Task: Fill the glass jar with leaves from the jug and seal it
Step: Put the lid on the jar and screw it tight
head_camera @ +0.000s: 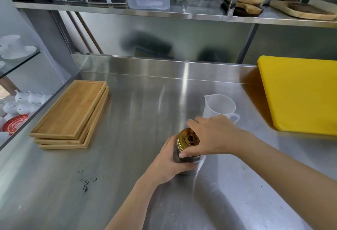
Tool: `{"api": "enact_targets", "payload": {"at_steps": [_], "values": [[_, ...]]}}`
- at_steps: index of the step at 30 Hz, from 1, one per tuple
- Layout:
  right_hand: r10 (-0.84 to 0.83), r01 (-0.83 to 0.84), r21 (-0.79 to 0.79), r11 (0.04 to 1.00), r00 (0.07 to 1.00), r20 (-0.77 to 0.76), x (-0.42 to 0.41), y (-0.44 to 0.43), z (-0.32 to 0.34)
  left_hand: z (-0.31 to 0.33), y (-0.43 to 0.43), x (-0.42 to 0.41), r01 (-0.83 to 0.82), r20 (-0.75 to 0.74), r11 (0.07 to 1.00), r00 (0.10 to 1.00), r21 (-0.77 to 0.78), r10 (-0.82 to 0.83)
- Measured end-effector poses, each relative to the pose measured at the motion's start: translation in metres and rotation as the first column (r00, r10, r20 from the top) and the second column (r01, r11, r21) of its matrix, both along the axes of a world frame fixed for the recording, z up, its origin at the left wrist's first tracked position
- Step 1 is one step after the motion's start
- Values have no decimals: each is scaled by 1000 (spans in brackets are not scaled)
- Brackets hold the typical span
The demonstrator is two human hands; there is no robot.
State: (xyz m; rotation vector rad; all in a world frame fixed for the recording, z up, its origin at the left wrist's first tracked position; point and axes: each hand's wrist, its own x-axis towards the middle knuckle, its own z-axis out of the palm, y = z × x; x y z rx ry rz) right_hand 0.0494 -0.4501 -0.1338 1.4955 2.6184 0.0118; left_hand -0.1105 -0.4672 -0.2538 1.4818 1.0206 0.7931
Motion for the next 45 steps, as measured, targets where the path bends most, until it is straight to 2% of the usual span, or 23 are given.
{"api": "enact_targets", "payload": {"at_steps": [3,5,7,11,16,19,20,23,24,26,28,31,35,37,38,40,42,45], "values": [[37,-45,-203,978,998,-44,2,0,7,0,1,0,-11,-28,1000,1000,-1,11],[126,-133,-265,955,991,-44,2,-2,10,0,3,0,-4,-56,1000,998,2,4],[195,-199,-263,944,980,-41,2,-3,11,0,4,-1,17,-75,1000,997,-5,-17],[186,-187,-257,948,982,-29,-1,-2,13,-1,6,-1,21,-50,1000,999,-14,-22],[44,-36,-74,997,993,109,-8,2,6,-4,6,-2,26,-13,999,1000,-31,-27],[-14,15,-12,1000,995,102,-7,2,4,-6,6,-3,27,-19,1000,999,-13,-27],[-11,15,-41,999,996,86,-4,2,5,-7,7,-2,21,-21,1000,1000,-12,-21],[31,-38,-320,947,999,-29,2,3,9,-7,8,-1,14,-23,1000,1000,-22,-14],[74,-92,-366,926,995,-61,2,3,11,-8,8,0,19,-31,1000,999,-24,-20],[172,-184,-348,919,983,-67,2,1,13,-8,7,-1,25,-48,999,998,-23,-26],[196,-209,-316,925,978,-71,1,0,12,-8,7,-2,26,-46,999,999,-21,-26],[160,-161,-276,948,987,-26,-2,1,11,-4,7,-1,23,-51,1000,998,-16,-23],[96,-88,-87,992,991,90,-3,5,8,-3,6,-2,43,-31,999,999,-10,-43],[65,-61,-42,997,991,115,0,6,5,-3,5,-2,53,-20,999,998,-12,-53],[54,-48,-60,997,993,105,2,6,5,-2,5,-2,47,-21,999,999,-9,-47],[67,-62,-193,979,998,20,5,7,10,-1,6,0,36,-19,999,999,7,-36],[141,-160,-306,938,987,-83,4,8,16,0,7,1,49,-33,998,998,31,-48],[202,-225,-326,918,974,-103,0,7,19,-1,7,0,42,-75,999,996,11,-41]]}}
